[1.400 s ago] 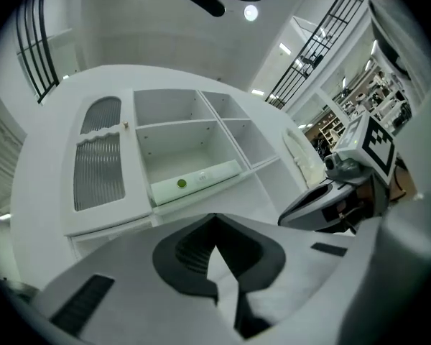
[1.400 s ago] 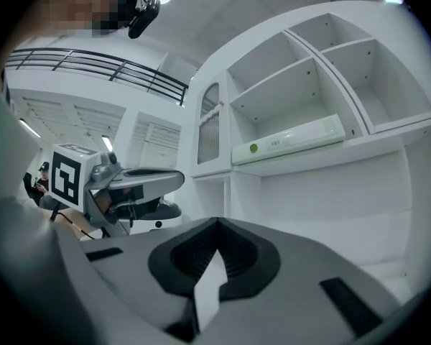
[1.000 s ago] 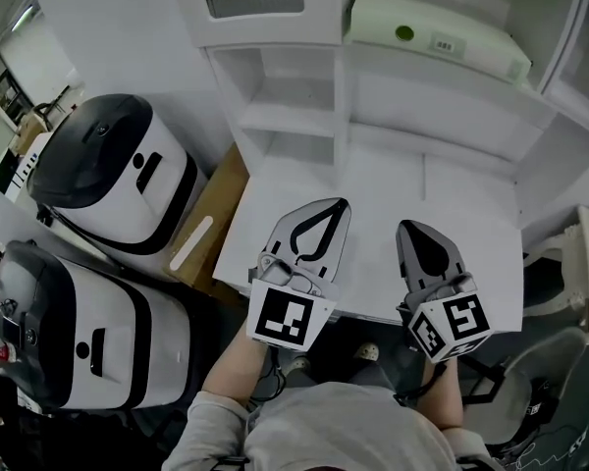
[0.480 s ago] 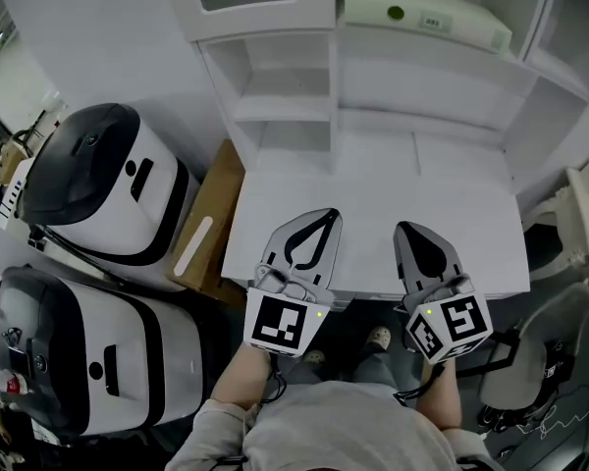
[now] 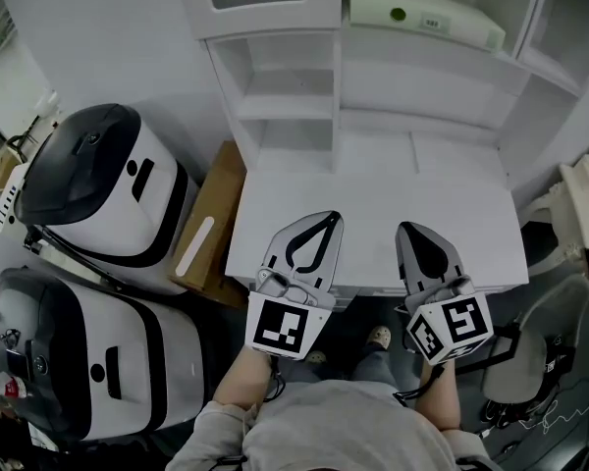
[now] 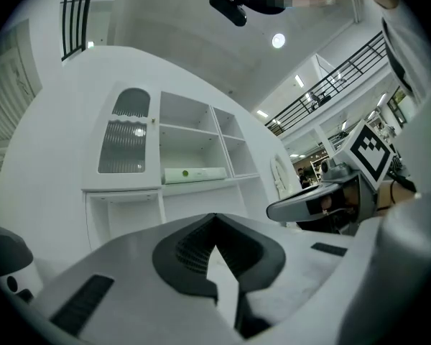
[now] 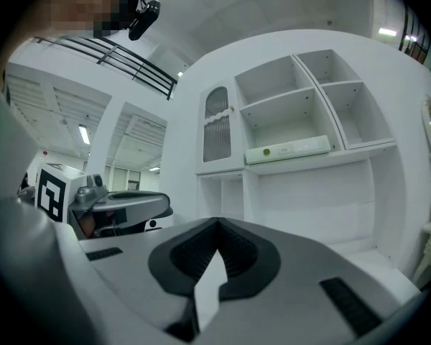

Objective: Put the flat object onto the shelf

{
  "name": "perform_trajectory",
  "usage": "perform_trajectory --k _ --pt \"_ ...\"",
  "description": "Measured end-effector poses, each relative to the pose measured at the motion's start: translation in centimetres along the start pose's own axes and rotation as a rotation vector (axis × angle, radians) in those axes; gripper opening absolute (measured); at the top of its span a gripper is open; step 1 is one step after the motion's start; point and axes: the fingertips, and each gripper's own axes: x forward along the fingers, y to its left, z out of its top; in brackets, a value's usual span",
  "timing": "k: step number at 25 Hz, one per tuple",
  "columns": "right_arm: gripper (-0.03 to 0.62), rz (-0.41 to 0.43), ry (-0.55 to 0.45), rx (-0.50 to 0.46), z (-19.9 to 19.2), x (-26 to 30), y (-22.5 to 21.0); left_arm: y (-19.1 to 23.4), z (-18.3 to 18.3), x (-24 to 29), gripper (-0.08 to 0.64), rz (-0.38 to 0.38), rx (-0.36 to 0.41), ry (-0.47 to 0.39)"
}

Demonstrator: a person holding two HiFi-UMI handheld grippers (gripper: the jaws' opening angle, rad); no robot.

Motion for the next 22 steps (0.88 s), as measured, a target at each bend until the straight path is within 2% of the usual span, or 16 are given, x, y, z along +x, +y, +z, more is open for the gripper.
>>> perform_trajectory --k 17,22 --pt "0.005 -0.004 0.011 -0.036 0.1 -1.1 1.8 -0.5 0.1 -2.1 0.012 0.002 -0.089 -0.023" --pt "0.006 -0.004 0.011 -0.039 0.2 -1.4 2.3 -0.6 0.2 -2.6 0.012 -0.002 -0.088 -0.023"
